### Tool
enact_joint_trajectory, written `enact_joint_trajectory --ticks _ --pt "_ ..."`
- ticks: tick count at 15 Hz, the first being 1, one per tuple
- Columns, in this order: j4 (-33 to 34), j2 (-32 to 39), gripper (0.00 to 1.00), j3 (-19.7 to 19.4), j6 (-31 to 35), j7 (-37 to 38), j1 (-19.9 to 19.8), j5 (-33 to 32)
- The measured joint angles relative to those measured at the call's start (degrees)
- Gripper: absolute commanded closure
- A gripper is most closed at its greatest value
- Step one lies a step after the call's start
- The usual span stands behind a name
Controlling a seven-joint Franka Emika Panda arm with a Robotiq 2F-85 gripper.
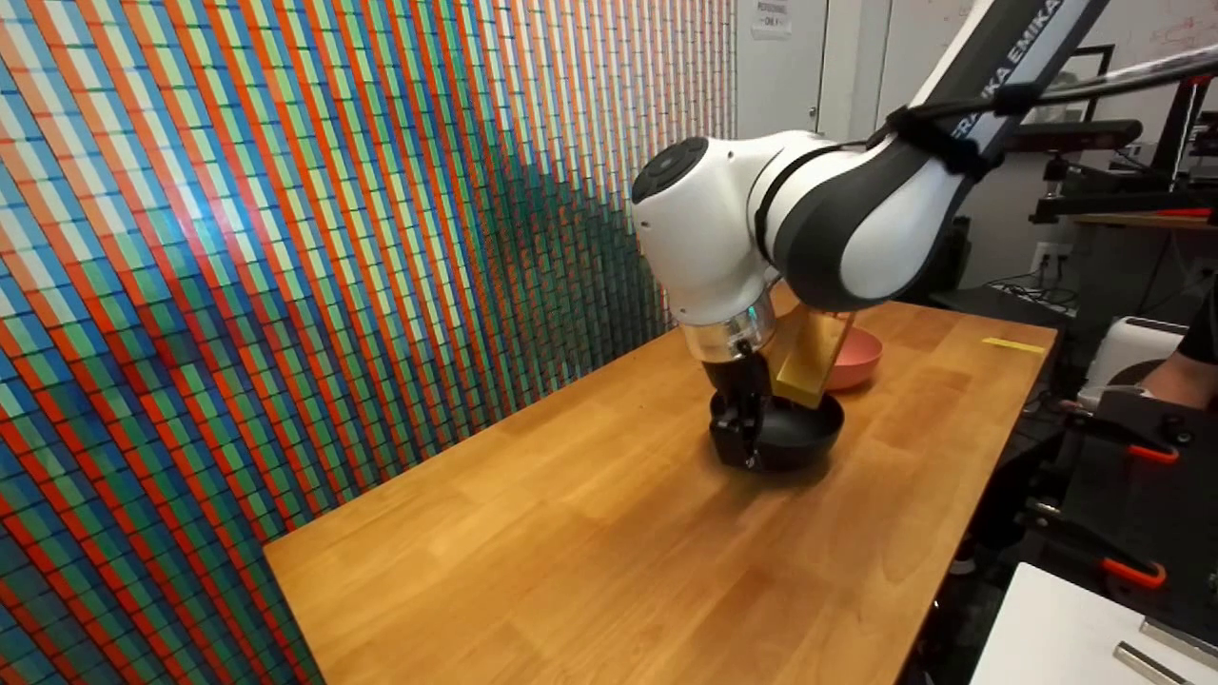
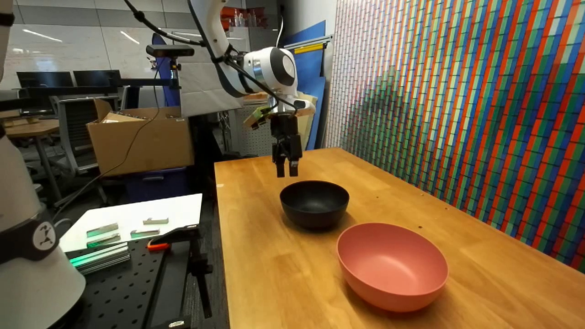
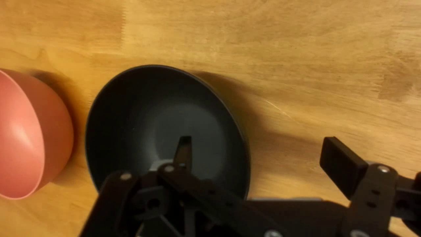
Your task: Put the black bowl inside the pink bowl
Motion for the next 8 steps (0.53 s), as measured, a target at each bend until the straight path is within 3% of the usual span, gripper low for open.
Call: enact_joint_trajectory --ticks 4,5,6,8 --pt "5.19 6.53 0.00 -3.03 -0.05 -0.82 3.76 0.00" --pt "6.00 7.65 0.25 -3.58 -0.05 -1.01 4.43 0.00" --pt "6.71 8.61 0.26 -4.08 -0.06 -1.10 5.02 0.00" --pt "7.96 9.91 0.42 -4.94 -0.07 -1.20 5.83 0.00"
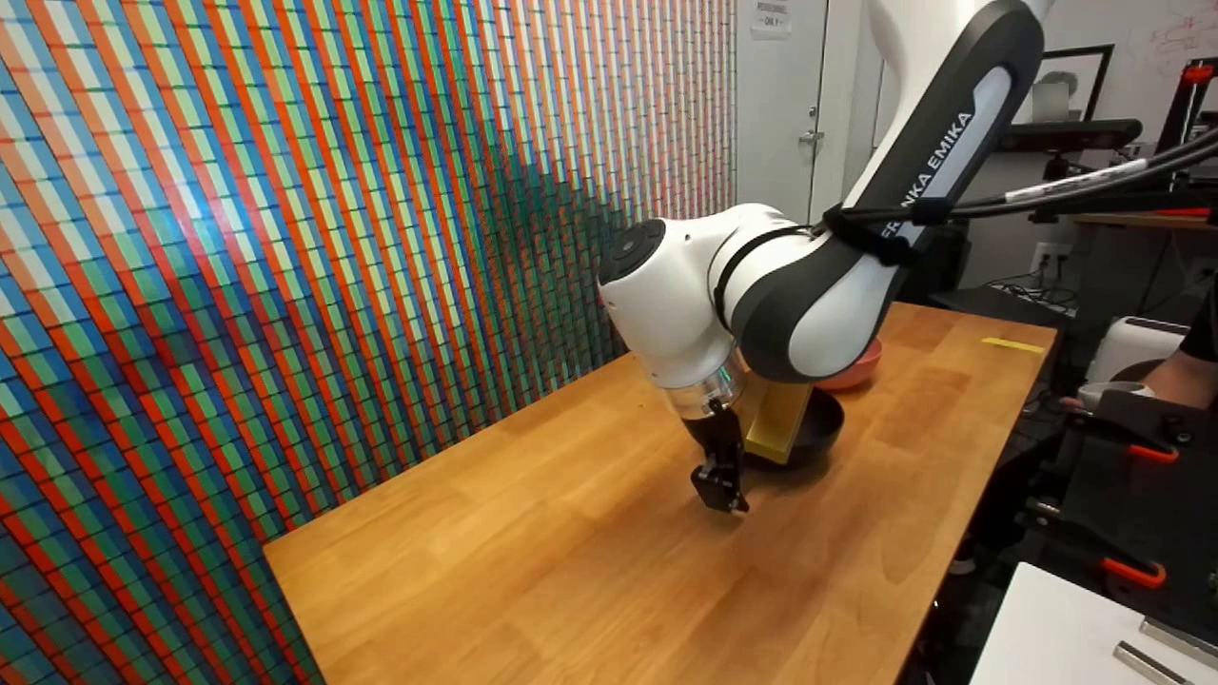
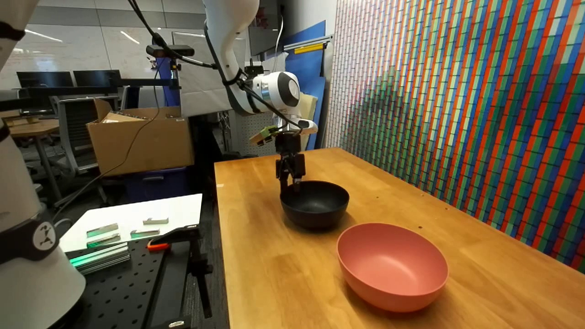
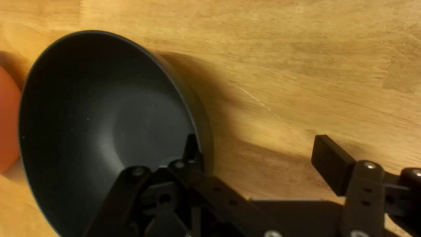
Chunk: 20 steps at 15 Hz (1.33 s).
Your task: Put the black bowl inside the pink bowl
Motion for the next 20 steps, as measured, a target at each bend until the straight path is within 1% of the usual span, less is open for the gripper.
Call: enact_joint_trajectory --ticks 4,6,7,8,11,12,15,20 --pt "1.79 0.61 0.74 -1.11 -0.11 -0.12 0.27 0.05" --pt "2.40 0.61 0.87 -1.45 -0.19 -0.22 0.28 0.08" --pt "2.59 0.62 0.95 -1.54 -0.23 -0.26 0.28 0.08" --pt "2.76 0.62 0.99 -1.60 -0.30 -0.31 0.28 0.08" --pt "3.18 0.62 1.00 -1.63 -0.91 -0.53 0.28 0.14" --pt "3.31 0.59 0.98 -1.65 -1.26 -0.64 0.28 0.22" --pt "3.48 -0.22 0.98 -1.83 -2.54 -0.87 0.27 0.23" --pt "3.41 -5.66 0.98 -2.46 -5.46 -1.61 -0.32 0.29"
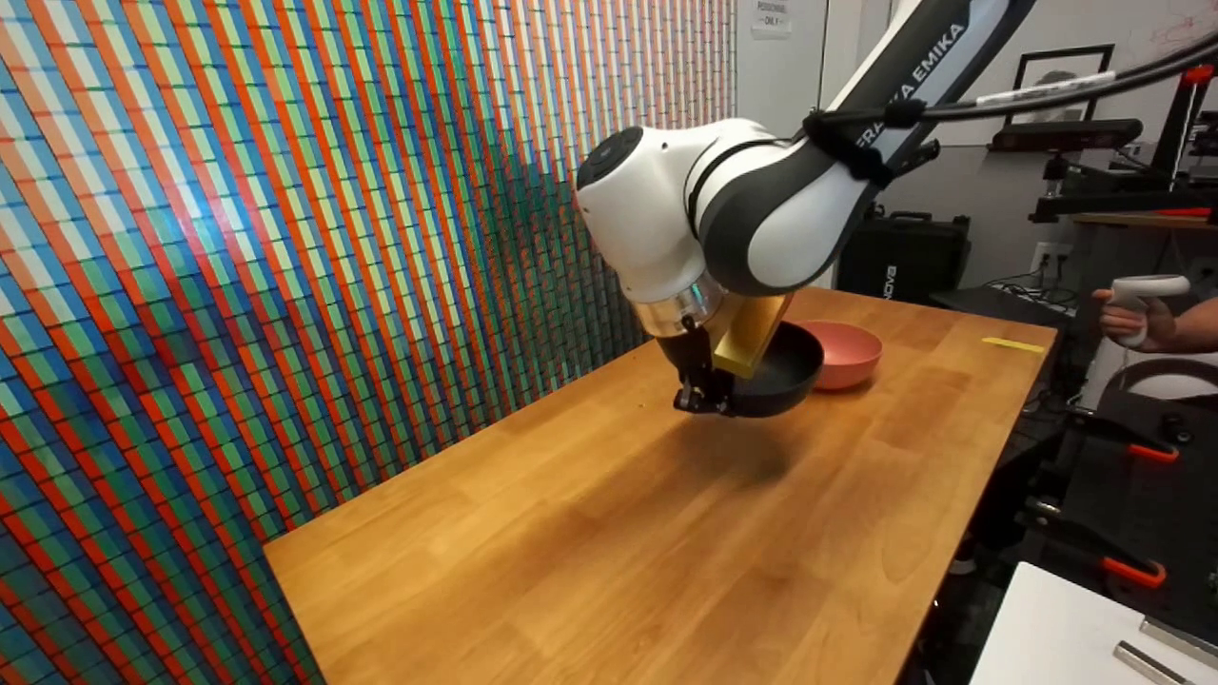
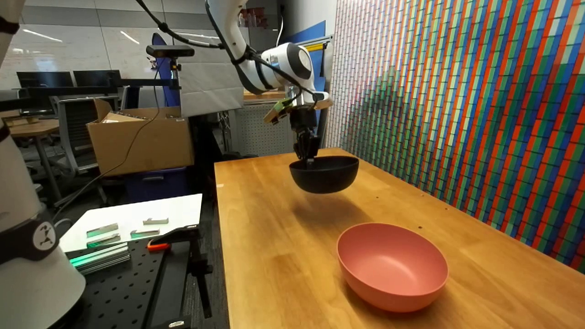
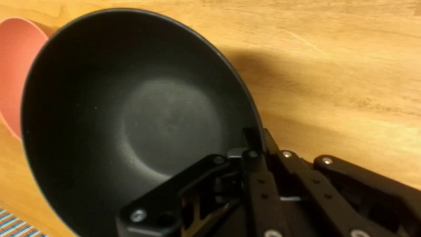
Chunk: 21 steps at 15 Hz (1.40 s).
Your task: Put the black bowl inside the pink bowl
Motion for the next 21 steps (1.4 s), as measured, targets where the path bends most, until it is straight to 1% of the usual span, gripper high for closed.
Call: enact_joint_trajectory --ticks 4,9,15,21 --pt "-0.93 -6.09 0.98 -1.51 -2.92 -0.21 -2.14 0.00" --pt "-3.58 -10.79 0.98 -4.25 -4.35 -0.22 -7.69 0.00" --pt "-6.47 -11.86 0.98 -6.14 -4.36 -0.26 -14.24 0.60" --pt "-7.85 -11.12 0.97 -6.49 -3.34 -2.55 -18.19 4.12"
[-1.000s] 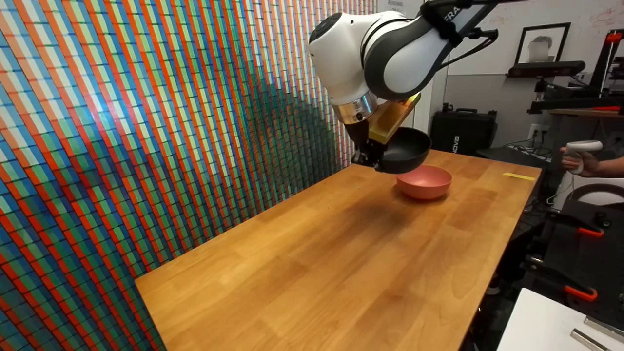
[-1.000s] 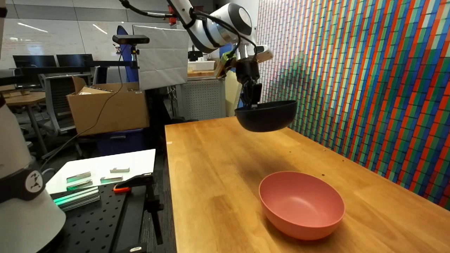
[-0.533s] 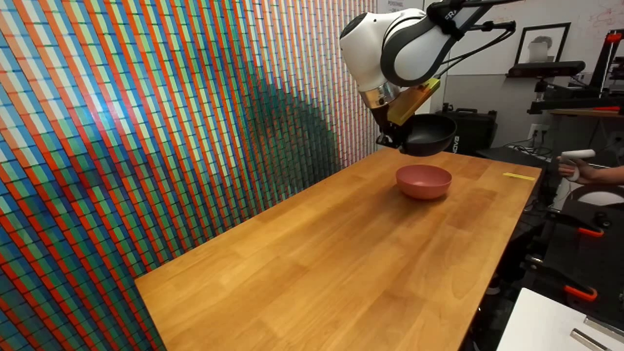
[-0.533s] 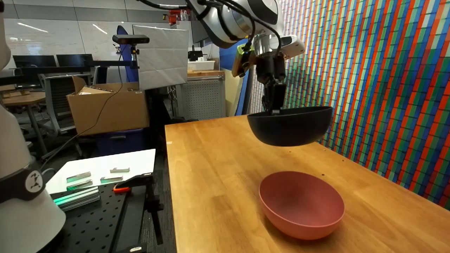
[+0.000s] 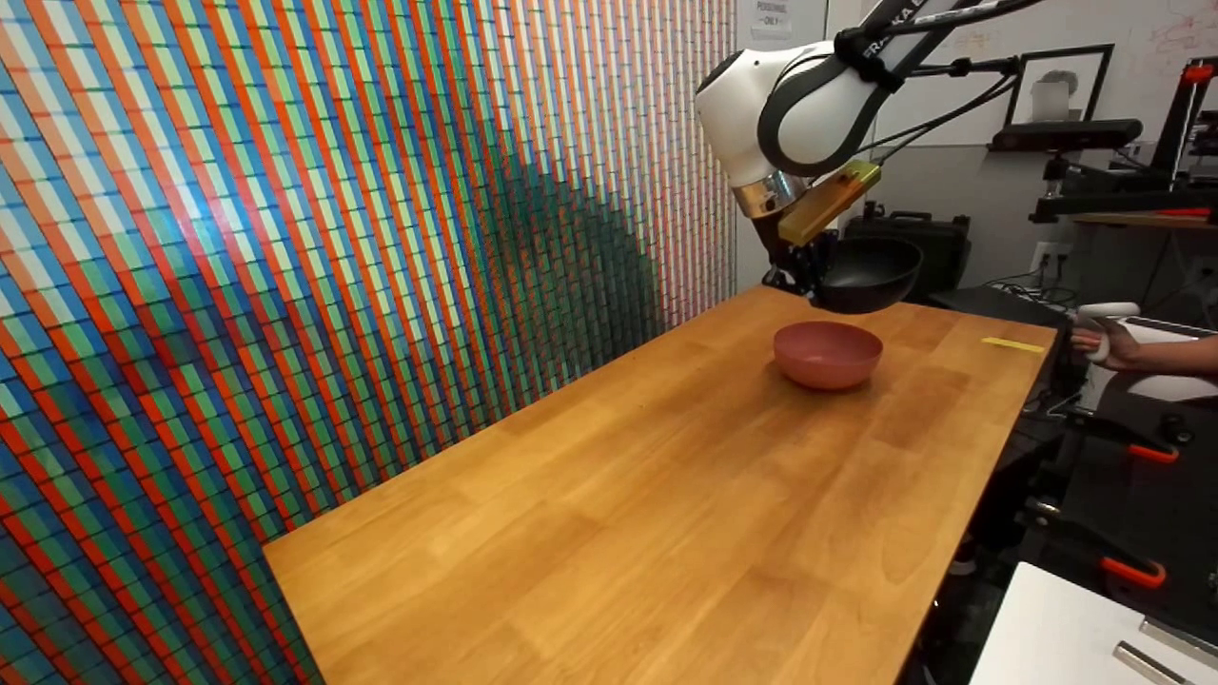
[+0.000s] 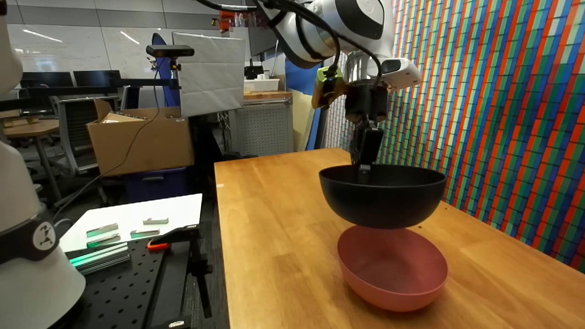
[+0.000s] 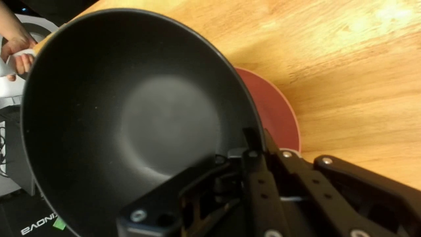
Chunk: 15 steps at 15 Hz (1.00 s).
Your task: Put the black bowl inside the pink bowl
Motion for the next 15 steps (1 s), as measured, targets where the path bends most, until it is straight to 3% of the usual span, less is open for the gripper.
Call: enact_joint_trajectory --ticks 9,10,12,15 --pt "2.55 2.63 0.97 -0.23 4.29 -2.07 -1.08 2.30" --pt "3.00 3.13 0.70 -0.23 4.49 -2.30 -1.07 2.56" --pt "3.86 4.22 0.63 -0.23 4.75 -2.66 -1.06 3.19" --pt "5.01 5.57 0.39 -0.23 4.87 -3.37 -1.06 4.21"
